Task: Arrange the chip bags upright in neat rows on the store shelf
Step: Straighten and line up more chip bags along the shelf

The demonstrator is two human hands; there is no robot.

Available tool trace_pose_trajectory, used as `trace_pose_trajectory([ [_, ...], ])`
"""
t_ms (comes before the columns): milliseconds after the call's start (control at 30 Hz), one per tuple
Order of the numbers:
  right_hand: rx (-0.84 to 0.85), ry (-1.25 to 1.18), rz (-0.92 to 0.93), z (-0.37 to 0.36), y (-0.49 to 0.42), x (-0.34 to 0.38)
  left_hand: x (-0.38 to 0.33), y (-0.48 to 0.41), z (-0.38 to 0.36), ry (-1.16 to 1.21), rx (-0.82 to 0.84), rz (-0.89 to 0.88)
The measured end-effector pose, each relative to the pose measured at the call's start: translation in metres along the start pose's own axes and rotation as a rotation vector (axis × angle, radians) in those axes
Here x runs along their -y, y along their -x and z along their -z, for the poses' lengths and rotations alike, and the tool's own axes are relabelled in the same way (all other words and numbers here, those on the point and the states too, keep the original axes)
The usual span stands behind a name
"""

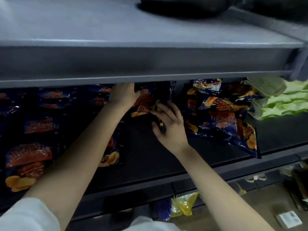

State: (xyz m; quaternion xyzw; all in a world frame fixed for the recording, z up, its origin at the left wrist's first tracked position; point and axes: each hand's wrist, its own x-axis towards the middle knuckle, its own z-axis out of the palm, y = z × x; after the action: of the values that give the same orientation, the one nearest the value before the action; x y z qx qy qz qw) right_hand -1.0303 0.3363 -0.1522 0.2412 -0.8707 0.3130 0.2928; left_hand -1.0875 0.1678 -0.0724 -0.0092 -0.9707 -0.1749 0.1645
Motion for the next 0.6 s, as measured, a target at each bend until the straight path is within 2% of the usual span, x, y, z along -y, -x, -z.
trace_pose_trajectory([
  [67,0.16,0.081,-0.091,-0.005,-0.001,-0.011,0.002,-0.008,-0.008,-0.077,0.103,-0.021],
  [133,0.202,0.083,-0.151,-0.005,0.0,-0.021,0.009,-0.011,-0.02,-0.205,0.121,-0.057],
  [333,0.047,0.004,-0.287,0.01,0.005,-0.04,0.029,-0.009,-0.043,-0.247,-0.083,-0.136],
  [533,-0.17,-0.089,-0.292,0.018,0.006,-0.031,0.026,-0.011,-0.035,-0.215,0.021,-0.097],
  [600,-0.246,-0.112,-0.264,0.023,0.004,-0.025,0.025,-0.01,-0.031,-0.249,0.003,-0.121],
])
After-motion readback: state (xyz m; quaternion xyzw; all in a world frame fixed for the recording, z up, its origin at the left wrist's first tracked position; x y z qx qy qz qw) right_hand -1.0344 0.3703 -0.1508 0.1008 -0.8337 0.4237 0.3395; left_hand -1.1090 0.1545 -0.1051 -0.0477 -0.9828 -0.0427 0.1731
